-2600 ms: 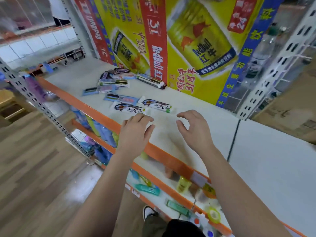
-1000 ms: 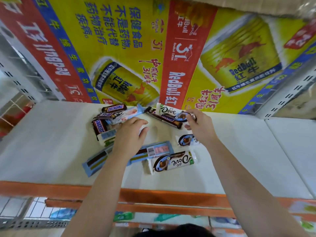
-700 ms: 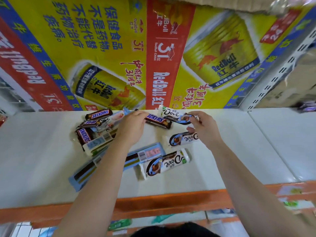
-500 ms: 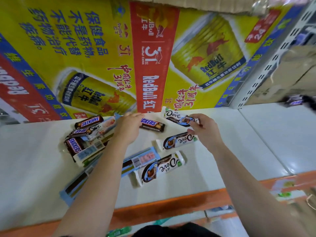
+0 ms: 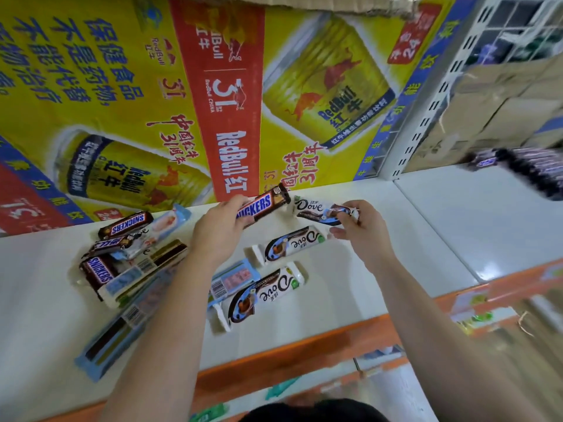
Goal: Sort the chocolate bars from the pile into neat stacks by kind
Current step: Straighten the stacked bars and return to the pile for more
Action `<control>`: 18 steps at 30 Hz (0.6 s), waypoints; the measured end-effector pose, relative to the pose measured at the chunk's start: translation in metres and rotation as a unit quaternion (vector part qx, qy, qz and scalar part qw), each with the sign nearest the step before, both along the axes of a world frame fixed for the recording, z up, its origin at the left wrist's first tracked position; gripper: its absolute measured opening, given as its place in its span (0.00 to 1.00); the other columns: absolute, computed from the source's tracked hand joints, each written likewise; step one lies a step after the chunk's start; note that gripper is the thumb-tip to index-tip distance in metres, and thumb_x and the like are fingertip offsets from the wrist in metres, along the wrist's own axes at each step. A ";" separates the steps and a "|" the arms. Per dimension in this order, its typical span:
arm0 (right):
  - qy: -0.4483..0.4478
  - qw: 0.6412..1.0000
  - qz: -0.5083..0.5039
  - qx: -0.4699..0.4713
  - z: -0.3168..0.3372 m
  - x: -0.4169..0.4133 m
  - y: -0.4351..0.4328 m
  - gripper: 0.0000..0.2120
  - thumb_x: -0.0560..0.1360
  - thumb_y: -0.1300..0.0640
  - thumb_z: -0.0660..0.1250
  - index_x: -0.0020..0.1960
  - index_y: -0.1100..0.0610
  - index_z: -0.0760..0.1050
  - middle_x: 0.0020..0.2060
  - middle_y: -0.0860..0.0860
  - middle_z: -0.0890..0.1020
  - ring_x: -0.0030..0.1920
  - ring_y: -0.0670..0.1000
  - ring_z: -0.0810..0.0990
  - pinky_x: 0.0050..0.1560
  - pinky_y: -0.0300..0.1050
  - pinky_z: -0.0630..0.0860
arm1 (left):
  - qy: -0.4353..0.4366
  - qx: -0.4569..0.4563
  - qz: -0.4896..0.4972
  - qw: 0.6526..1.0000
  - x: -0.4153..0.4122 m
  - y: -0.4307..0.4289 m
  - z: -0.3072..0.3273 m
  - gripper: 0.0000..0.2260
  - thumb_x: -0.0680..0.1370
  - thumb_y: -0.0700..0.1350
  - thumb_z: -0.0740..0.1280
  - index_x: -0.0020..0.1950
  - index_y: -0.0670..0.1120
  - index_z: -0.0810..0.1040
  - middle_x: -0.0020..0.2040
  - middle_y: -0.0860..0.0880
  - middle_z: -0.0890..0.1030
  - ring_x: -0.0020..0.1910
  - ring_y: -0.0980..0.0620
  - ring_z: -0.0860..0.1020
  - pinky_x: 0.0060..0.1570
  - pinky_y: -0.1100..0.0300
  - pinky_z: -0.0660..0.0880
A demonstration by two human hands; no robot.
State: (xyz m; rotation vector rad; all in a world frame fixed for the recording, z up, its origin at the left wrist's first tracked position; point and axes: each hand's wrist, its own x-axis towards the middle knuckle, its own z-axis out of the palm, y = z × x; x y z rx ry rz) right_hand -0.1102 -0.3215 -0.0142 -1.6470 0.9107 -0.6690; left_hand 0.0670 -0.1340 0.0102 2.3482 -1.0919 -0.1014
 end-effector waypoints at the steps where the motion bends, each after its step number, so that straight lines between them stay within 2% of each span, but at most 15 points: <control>1: -0.011 1.000 -0.006 0.008 0.001 -0.007 -0.002 0.04 0.78 0.62 0.63 0.50 0.54 0.72 0.48 0.55 0.83 0.36 0.56 0.85 0.44 0.54 0.82 | 0.006 -0.003 0.000 1.000 -0.005 -0.004 0.001 0.12 0.80 0.48 0.62 0.62 0.48 0.69 0.55 0.46 0.80 0.48 0.44 0.78 0.43 0.51 0.75; 4: -0.041 0.999 -0.022 0.022 0.005 -0.030 -0.011 0.04 0.78 0.63 0.63 0.50 0.54 0.72 0.49 0.55 0.82 0.36 0.55 0.84 0.41 0.48 0.81 | 0.044 -0.027 -0.012 0.999 -0.026 -0.021 0.004 0.15 0.78 0.52 0.64 0.62 0.51 0.66 0.51 0.48 0.81 0.44 0.46 0.78 0.41 0.52 0.75; 7: -0.060 0.997 -0.036 0.025 0.006 -0.058 -0.028 0.04 0.78 0.62 0.63 0.53 0.57 0.73 0.49 0.56 0.83 0.36 0.54 0.84 0.39 0.45 0.81 | 0.105 -0.030 -0.042 0.993 -0.053 -0.042 0.010 0.25 0.72 0.53 0.72 0.63 0.54 0.64 0.46 0.55 0.77 0.42 0.52 0.78 0.41 0.56 0.75; 9: -0.072 0.996 -0.049 0.022 0.006 -0.081 -0.043 0.05 0.78 0.62 0.62 0.54 0.57 0.72 0.49 0.57 0.83 0.36 0.54 0.84 0.39 0.44 0.81 | 0.133 -0.042 -0.065 0.988 -0.072 -0.062 0.008 0.21 0.73 0.50 0.72 0.61 0.54 0.66 0.44 0.57 0.76 0.40 0.56 0.78 0.37 0.61 0.73; 12: -0.070 0.995 -0.066 0.003 0.008 -0.121 -0.071 0.04 0.79 0.62 0.62 0.52 0.54 0.73 0.48 0.56 0.83 0.36 0.54 0.84 0.42 0.47 0.81 | 0.155 -0.078 -0.090 0.981 -0.104 -0.100 0.005 0.05 0.77 0.50 0.66 0.51 0.51 0.75 0.41 0.53 0.77 0.38 0.53 0.76 0.37 0.62 0.71; 14: -0.066 0.995 -0.076 -0.011 0.010 -0.152 -0.094 0.05 0.78 0.61 0.63 0.50 0.52 0.73 0.48 0.55 0.83 0.37 0.54 0.84 0.43 0.50 0.81 | 0.176 -0.089 -0.091 0.976 -0.132 -0.128 0.007 0.06 0.80 0.48 0.62 0.46 0.50 0.77 0.37 0.49 0.78 0.33 0.54 0.77 0.32 0.64 0.71; 16: -0.068 0.994 -0.088 -0.022 0.012 -0.184 -0.118 0.05 0.78 0.61 0.63 0.50 0.52 0.74 0.48 0.55 0.82 0.37 0.53 0.85 0.43 0.51 0.82 | 0.255 -0.119 -0.092 0.955 -0.163 -0.157 0.009 0.07 0.80 0.46 0.61 0.48 0.48 0.78 0.37 0.47 0.80 0.28 0.53 0.78 0.28 0.63 0.73; 18: -0.066 0.993 -0.099 -0.027 0.014 -0.218 -0.143 0.04 0.79 0.61 0.63 0.53 0.56 0.73 0.46 0.52 0.81 0.36 0.53 0.84 0.42 0.48 0.82 | 0.309 -0.139 -0.102 0.935 -0.194 -0.186 0.011 0.08 0.81 0.46 0.60 0.49 0.47 0.78 0.39 0.45 0.82 0.26 0.49 0.77 0.26 0.60 0.73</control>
